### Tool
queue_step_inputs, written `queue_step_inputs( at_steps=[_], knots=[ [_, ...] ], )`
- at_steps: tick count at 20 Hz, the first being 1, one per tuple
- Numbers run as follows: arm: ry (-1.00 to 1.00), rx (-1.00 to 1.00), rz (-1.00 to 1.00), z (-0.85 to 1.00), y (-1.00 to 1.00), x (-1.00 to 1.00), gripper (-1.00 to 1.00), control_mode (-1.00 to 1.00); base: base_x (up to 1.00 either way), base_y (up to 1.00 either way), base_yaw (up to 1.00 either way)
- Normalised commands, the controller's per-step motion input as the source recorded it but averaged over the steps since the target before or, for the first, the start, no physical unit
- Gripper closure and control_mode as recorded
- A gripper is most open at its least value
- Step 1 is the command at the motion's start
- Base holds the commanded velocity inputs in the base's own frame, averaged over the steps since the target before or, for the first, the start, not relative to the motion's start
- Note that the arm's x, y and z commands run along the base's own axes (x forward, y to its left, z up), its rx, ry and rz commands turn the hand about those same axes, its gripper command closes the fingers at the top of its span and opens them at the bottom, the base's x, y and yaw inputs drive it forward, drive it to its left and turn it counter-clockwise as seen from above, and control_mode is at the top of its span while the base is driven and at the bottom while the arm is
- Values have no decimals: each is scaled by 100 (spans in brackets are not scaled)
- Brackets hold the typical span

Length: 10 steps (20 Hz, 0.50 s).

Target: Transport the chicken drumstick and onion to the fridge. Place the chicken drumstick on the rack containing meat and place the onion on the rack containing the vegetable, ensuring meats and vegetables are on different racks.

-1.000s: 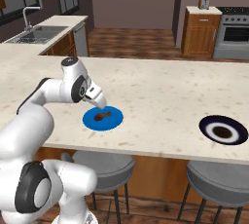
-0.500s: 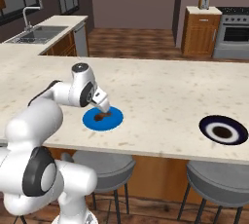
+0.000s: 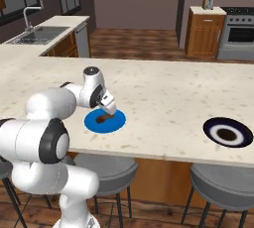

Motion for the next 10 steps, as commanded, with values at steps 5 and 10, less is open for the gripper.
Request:
queue_step_inputs(
  at_steps=[5, 10],
  knots=[
    [11, 0, -9, -20, 0, 38, -100, -100, 0, 0, 0],
    [10, 0, -3, -23, 0, 4, -100, -100, 0, 0, 0]
  ],
)
